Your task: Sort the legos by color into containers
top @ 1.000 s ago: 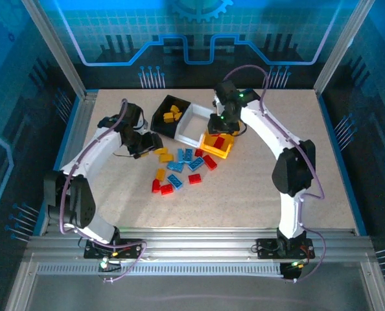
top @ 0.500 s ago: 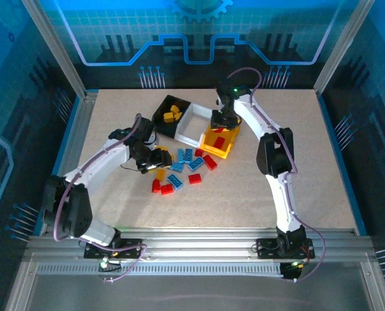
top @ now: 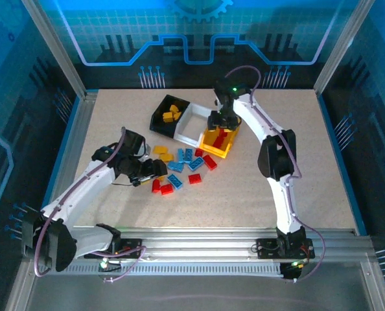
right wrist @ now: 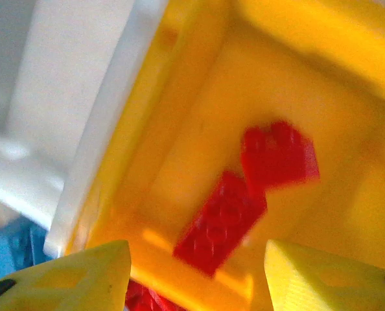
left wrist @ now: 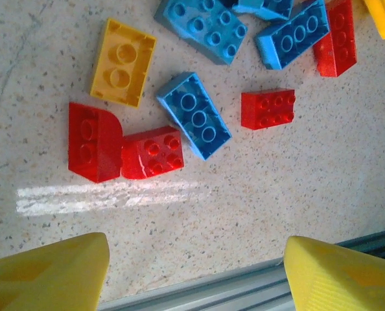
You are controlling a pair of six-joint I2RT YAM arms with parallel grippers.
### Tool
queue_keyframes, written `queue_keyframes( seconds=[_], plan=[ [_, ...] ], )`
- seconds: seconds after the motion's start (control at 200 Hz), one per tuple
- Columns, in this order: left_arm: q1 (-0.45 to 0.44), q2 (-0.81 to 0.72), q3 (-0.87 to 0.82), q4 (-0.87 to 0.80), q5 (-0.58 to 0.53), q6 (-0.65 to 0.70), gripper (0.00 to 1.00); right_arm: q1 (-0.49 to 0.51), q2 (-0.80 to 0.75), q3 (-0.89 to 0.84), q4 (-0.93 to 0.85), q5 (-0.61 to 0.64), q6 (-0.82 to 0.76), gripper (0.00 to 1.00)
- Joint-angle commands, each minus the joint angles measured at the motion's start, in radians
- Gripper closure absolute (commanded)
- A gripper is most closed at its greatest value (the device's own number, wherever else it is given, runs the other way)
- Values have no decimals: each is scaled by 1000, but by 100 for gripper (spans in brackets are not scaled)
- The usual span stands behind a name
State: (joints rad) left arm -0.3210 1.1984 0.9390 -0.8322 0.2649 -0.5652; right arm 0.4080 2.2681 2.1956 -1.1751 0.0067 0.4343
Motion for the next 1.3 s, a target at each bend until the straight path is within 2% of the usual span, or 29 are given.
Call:
queue_keyframes(
  seconds=[0.0,0.115,0.255,0.425,0.56,0.72,0.951,1.056,1.296],
  plan=[
    [-4,-37,-17,-3,32,-27,24,89,-196,-129,-48,33,-53,37],
    [-4,-39,-33,13,28,-51,19,151,-300,-300,-26,18,-65,31],
    [-3,-60,-72,70,58,-158,18,220,-379,-475,20,-40,-41,28],
    [-3,-9,-54,36,71,-178,16,292,-392,-585,63,-3,-36,28],
    [-3,23,-27,10,54,-157,15,324,-372,-659,155,-56,-46,29],
    [-3,2,-41,25,65,-158,10,368,-303,-647,176,-46,9,26],
    [14,-22,20,-52,50,-53,1,407,-167,-530,153,20,182,19],
    [15,-59,4,-45,57,-33,1,408,-123,-485,127,64,214,19],
    [12,-102,-64,-33,94,-46,1,389,-55,-447,112,67,207,20]
  ],
)
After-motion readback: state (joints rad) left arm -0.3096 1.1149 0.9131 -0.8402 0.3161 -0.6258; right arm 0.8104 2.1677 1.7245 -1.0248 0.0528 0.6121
